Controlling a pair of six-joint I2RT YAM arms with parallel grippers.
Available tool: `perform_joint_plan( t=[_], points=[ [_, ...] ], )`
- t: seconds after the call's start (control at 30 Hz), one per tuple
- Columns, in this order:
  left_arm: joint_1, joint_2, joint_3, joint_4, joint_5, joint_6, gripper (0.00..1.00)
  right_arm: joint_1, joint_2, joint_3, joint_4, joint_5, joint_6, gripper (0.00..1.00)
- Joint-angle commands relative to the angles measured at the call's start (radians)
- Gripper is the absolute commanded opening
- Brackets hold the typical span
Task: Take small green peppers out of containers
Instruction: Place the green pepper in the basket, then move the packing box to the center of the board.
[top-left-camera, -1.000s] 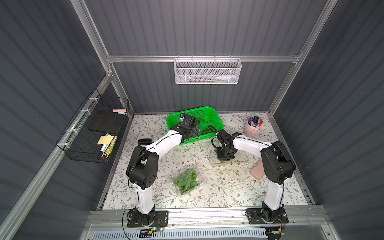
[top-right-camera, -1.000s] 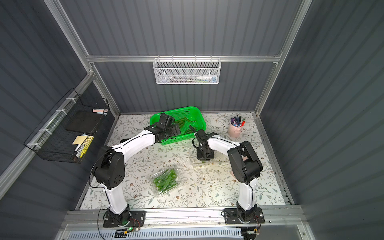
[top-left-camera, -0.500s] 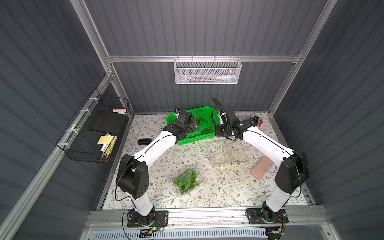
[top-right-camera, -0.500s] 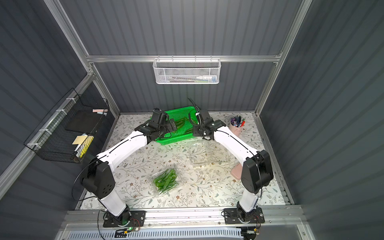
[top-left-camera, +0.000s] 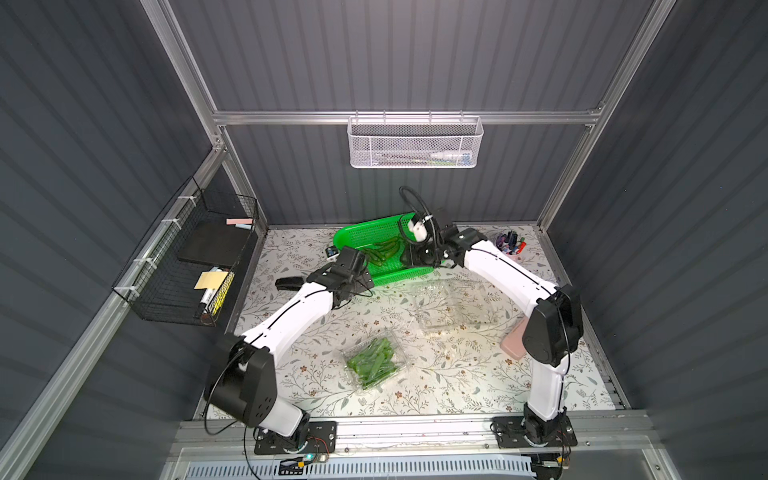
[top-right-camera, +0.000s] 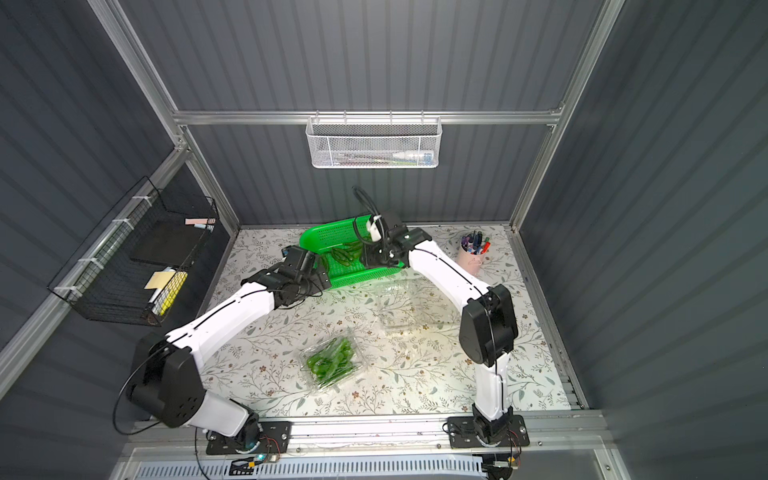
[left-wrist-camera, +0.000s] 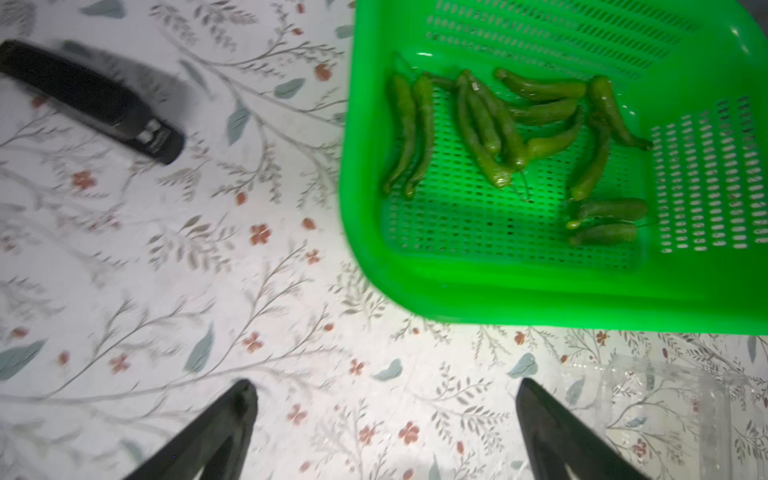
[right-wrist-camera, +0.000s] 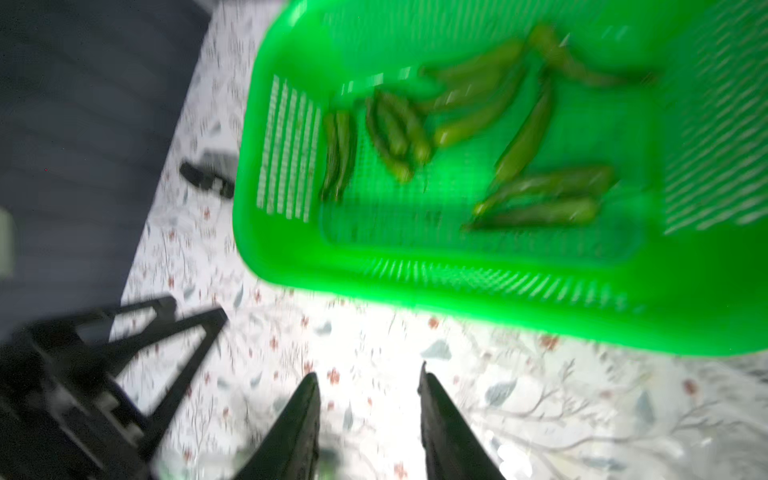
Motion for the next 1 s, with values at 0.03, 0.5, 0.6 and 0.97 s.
perform_joint_plan(
  t=[0.03,0.5,0.6,0.97],
  points=[
    [0.046,-0.088,-0.077,-0.164,0.012,-0.116,0.99,0.081,-0.032,-0.139,0.012,-0.152,-0.048,0.41],
    [-0.009,-0.099,-0.233,-0.279,0.239,0.014,0.99,0.010,0.047,-0.214,-0.134,0.172,0.096,0.40],
    [-0.071,-0.090,-0.266,-0.266,0.280,-0.004,0.99,-0.054,-0.011,-0.286,-0.082,0.164,0.161,0.40],
    [-0.151,-0.126,-0.306,-0.181,0.412,0.009,0.99,0.010,-0.104,-0.379,0.004,-0.274,-0.115,0.42]
  ],
)
